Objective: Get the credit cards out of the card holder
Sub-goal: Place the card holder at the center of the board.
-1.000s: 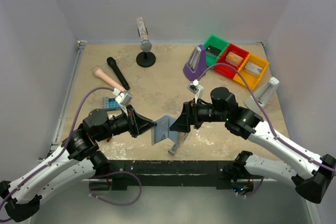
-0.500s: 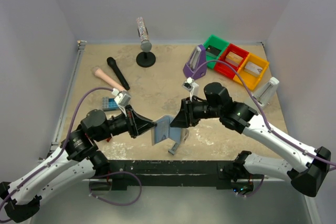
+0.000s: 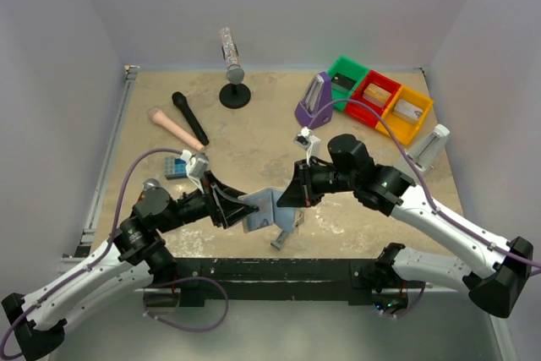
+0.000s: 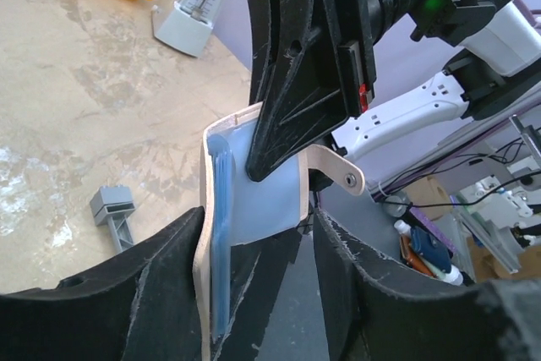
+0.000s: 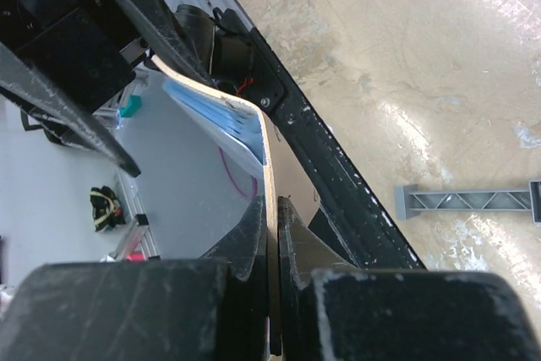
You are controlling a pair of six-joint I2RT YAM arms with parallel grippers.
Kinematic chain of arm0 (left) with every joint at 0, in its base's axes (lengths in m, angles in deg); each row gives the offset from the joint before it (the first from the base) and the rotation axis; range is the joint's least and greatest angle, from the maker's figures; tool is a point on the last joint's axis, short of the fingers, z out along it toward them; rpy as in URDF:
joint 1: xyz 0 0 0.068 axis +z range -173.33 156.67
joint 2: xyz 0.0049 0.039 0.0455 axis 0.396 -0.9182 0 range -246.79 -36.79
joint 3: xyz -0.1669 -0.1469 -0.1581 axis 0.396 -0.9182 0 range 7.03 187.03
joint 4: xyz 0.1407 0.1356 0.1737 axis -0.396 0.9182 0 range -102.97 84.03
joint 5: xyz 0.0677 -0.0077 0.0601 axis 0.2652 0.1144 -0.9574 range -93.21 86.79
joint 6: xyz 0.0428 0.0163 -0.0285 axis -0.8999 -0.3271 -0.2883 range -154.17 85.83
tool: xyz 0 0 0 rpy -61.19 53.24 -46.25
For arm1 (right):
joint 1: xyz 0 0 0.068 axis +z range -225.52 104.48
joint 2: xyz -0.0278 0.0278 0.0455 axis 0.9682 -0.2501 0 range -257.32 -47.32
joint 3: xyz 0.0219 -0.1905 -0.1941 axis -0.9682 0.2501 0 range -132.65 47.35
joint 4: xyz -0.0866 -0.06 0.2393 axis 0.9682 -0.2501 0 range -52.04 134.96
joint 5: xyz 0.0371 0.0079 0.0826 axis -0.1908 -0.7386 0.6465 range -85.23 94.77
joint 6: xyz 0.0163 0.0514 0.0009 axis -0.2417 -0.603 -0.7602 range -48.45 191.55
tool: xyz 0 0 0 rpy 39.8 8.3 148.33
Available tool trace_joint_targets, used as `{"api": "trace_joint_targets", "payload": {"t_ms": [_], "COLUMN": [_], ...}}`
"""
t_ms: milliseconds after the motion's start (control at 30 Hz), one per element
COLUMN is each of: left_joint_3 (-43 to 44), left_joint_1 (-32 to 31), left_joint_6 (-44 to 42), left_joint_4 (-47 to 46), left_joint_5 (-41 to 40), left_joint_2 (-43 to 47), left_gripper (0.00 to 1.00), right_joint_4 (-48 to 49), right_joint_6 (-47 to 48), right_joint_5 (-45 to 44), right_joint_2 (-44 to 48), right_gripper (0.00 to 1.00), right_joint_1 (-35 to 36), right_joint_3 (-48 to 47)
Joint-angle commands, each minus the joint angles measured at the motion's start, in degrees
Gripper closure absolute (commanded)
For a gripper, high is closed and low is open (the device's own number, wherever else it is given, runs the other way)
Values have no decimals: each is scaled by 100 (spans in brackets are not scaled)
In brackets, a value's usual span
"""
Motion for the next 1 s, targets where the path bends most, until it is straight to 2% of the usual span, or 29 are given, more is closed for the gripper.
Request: {"api": "trace_joint_targets", "payload": {"t_ms": [0,100,167,333,467,500,533,567,600,667,800,967], "left_joint_3": [-200,-244,-244,-122,81,107,151,204,256,388,582,775], "left_joint_1": [-29,-29,-29,-29,-29,-20,-29,-20,-20,-20,15,208], "left_joint_6": [248,257,257,169,29,-15,-68,-103,-155,-261,-349,-384], "left_joint_4": [-959,-1012,-1012,-654,23,251,367,550,726,1192,1554,1458], "left_joint_5": [243,243,243,86,-310,-380,-485,-608,-775,-1082,-1558,-1594], "left_joint_2": [55,-41,-146,-349,-332,-331,-314,-323,-314,-366,-647,-1411], "left_gripper": [40,43,52,100,100,100,100,100,100,100,100,100], "right_joint_4": [21,39,47,30,-268,-339,-452,-575,-742,-1059,-1569,-1123], "right_joint_6": [30,30,30,74,258,302,338,399,487,636,988,1199], "right_joint_5": [65,91,100,-5,-198,-259,-338,-435,-566,-891,-1612,-1614], "right_joint_2": [185,167,150,167,202,211,211,211,211,246,334,291], "right_gripper": [100,100,100,100,99,93,73,65,49,36,33,34], "right_joint_1": [-14,-14,-5,-14,-31,-31,-49,-58,-58,-75,-84,-84], "right_joint_3": [-69,-61,-52,-8,-61,-78,-130,-175,-271,-446,-842,-940]}}
